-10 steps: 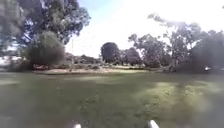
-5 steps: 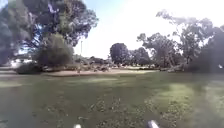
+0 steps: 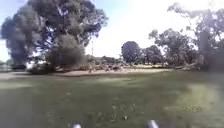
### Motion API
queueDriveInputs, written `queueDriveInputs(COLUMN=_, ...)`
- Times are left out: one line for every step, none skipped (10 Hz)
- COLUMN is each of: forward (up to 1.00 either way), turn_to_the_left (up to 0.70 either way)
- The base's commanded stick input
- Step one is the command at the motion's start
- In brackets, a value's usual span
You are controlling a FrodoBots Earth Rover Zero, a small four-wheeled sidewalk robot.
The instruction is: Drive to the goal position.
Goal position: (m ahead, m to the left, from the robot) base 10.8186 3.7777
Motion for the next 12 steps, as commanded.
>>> queueDriveInputs(forward=0.70, turn_to_the_left=0.35)
queueDriveInputs(forward=0.70, turn_to_the_left=0.35)
queueDriveInputs(forward=0.70, turn_to_the_left=0.35)
queueDriveInputs(forward=0.70, turn_to_the_left=0.35)
queueDriveInputs(forward=0.70, turn_to_the_left=0.34)
queueDriveInputs(forward=0.70, turn_to_the_left=0.32)
queueDriveInputs(forward=0.70, turn_to_the_left=0.30)
queueDriveInputs(forward=0.70, turn_to_the_left=0.27)
queueDriveInputs(forward=0.70, turn_to_the_left=0.28)
queueDriveInputs(forward=0.70, turn_to_the_left=0.31)
queueDriveInputs(forward=0.70, turn_to_the_left=0.35)
queueDriveInputs(forward=0.70, turn_to_the_left=0.35)
